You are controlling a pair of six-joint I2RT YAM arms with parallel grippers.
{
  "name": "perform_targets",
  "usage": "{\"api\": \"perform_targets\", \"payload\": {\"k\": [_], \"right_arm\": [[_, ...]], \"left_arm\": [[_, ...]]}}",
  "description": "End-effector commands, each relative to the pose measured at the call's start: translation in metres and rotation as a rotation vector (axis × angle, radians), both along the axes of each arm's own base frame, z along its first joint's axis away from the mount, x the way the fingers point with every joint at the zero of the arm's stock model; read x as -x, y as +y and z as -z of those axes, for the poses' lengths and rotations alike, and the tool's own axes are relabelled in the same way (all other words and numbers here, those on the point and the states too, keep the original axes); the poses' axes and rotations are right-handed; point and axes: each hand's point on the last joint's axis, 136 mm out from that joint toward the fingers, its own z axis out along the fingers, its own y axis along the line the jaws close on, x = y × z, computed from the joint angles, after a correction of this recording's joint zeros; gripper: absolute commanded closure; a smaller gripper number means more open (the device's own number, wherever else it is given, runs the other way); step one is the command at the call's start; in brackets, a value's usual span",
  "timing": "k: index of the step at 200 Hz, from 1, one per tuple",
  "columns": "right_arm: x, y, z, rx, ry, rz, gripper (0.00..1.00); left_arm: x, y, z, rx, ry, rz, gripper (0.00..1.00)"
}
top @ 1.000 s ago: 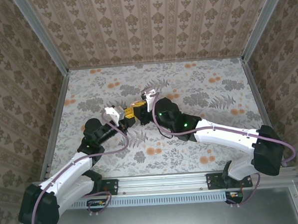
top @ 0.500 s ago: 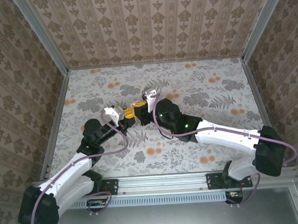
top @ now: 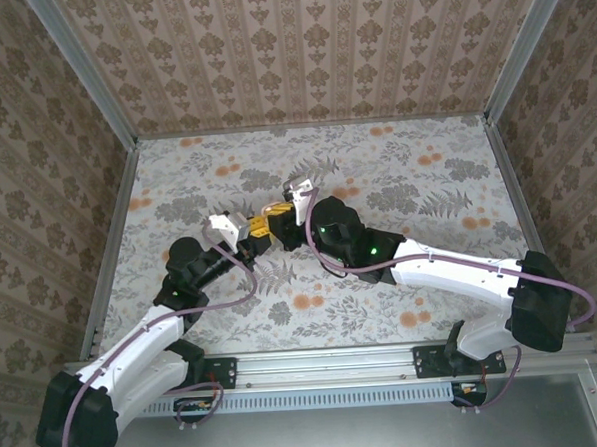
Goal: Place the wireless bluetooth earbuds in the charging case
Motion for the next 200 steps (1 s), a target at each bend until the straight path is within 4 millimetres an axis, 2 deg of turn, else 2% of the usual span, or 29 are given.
{"api": "perform_targets", "payload": {"k": [1,52,114,116,119,148,182,200], "right_arm": [[0.010,-0.003,0.035,0.106,0.070,-0.035,0.82],[0.009,-0.003,0.032,0.089,0.076,-0.026,0.82],[0.009,-0.003,0.018,0.053,0.066,-0.022,0.90],[0.011,-0.007,0.008,0.033,0.054,-0.022,0.90],[0.012,-0.008,0.003,0.020,0.048,-0.021,0.90],[0.016,-0.015,-0.020,-0.044,0.031,-0.019,0.91],[0.018,-0.019,-0.021,-0.035,0.020,-0.022,0.92],[0.022,-0.023,-0.033,-0.074,0.013,-0.030,0.92]], "left_arm": [[0.005,0.002,-0.050,0.091,-0.130,0.004,1.00],[0.006,0.002,-0.048,0.090,-0.128,0.005,1.00],[0.007,0.000,-0.038,0.061,-0.139,0.013,1.00],[0.007,0.000,-0.038,0.061,-0.143,0.016,1.00],[0.008,0.000,-0.037,0.058,-0.147,0.018,1.00],[0.011,0.001,-0.031,0.041,-0.179,0.023,1.00],[0.013,-0.001,-0.033,0.035,-0.198,0.034,1.00],[0.016,-0.002,-0.033,0.029,-0.215,0.050,1.00]]}}
